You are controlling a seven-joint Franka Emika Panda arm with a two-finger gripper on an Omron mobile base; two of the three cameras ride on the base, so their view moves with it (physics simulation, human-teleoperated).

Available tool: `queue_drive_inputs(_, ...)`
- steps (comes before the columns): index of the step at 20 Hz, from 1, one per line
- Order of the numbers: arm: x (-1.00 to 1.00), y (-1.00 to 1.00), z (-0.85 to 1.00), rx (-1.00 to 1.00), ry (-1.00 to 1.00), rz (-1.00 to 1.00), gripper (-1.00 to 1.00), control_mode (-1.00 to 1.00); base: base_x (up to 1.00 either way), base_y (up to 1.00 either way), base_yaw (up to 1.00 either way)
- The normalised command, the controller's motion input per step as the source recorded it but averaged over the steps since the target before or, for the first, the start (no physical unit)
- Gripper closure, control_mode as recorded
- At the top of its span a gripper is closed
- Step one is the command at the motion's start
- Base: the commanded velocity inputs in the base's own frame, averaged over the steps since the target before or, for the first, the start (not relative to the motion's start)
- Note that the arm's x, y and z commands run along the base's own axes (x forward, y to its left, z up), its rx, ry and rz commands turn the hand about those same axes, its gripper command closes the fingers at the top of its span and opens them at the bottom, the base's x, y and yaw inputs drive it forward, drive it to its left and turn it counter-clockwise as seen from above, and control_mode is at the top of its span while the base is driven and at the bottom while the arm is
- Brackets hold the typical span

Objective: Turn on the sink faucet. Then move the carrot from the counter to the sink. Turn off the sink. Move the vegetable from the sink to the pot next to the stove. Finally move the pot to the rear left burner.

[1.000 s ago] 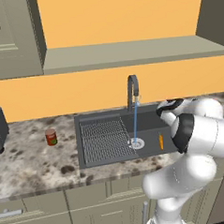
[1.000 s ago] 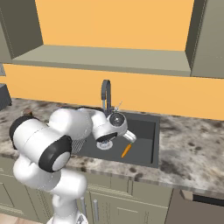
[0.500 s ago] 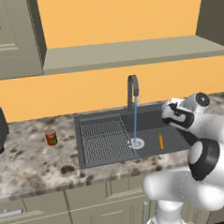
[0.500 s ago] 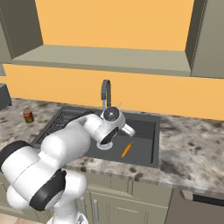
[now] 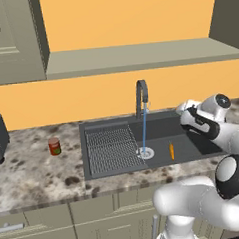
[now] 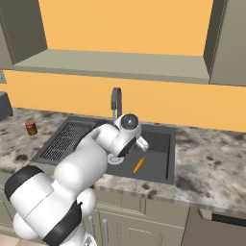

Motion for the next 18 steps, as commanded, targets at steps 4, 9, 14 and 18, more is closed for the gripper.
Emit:
queue_drive_inputs(4, 0.00, 0.06, 0.07, 0.35, 0.12, -0.05, -1.00, -1.00, 0.00, 0.00, 0.00)
queue_drive_inputs(9, 0.00, 0.01, 0.29, 0.31, 0.18, -0.14, -1.00, -1.00, 0.00, 0.00, 0.00)
queue_drive_inputs(14, 0.06, 0.00, -0.15, 0.29, 0.18, -0.18, -1.00, -1.00, 0.00, 0.00, 0.00)
queue_drive_inputs(18, 0.08, 0.00, -0.33, 0.31, 0.13, -0.21, -1.00, -1.00, 0.00, 0.00, 0.00)
